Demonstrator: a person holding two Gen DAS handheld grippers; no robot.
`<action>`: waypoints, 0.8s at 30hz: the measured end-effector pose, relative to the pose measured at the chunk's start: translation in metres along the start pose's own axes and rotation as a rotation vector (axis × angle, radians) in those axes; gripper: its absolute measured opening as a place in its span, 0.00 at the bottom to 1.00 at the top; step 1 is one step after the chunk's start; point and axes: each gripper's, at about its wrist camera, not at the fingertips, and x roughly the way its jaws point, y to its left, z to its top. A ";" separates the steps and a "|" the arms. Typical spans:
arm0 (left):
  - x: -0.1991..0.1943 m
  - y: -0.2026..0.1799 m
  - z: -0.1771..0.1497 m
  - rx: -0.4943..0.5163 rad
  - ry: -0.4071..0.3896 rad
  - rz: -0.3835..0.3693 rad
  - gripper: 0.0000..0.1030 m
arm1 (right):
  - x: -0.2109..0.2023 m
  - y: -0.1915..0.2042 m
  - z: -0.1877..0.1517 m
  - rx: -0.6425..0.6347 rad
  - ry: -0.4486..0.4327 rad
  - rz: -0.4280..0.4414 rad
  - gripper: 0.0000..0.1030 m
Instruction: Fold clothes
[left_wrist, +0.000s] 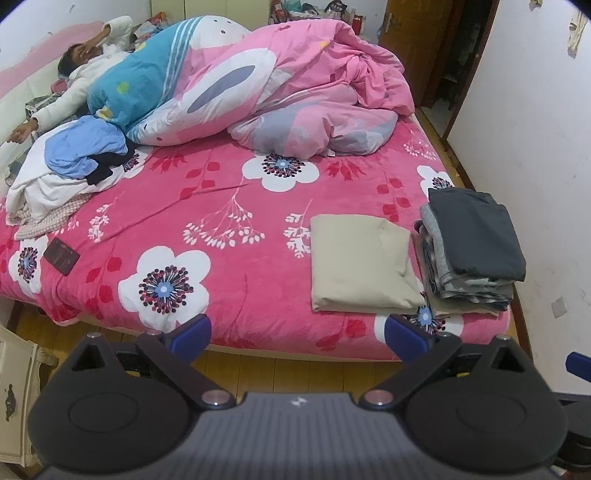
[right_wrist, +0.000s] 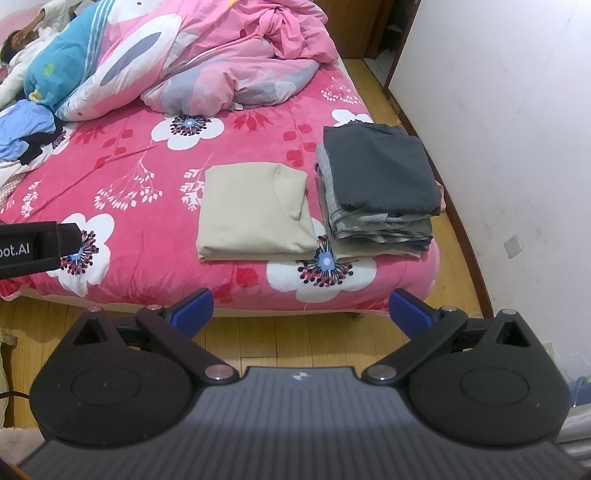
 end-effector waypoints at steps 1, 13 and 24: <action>0.001 -0.001 0.000 0.001 0.003 0.001 0.98 | 0.000 -0.001 -0.001 0.002 0.000 -0.002 0.99; 0.010 -0.029 -0.010 0.063 0.035 -0.017 0.98 | 0.002 -0.020 -0.010 0.043 0.008 -0.048 0.99; 0.015 -0.069 -0.024 0.130 0.067 -0.081 0.98 | -0.004 -0.055 -0.026 0.112 0.031 -0.136 0.99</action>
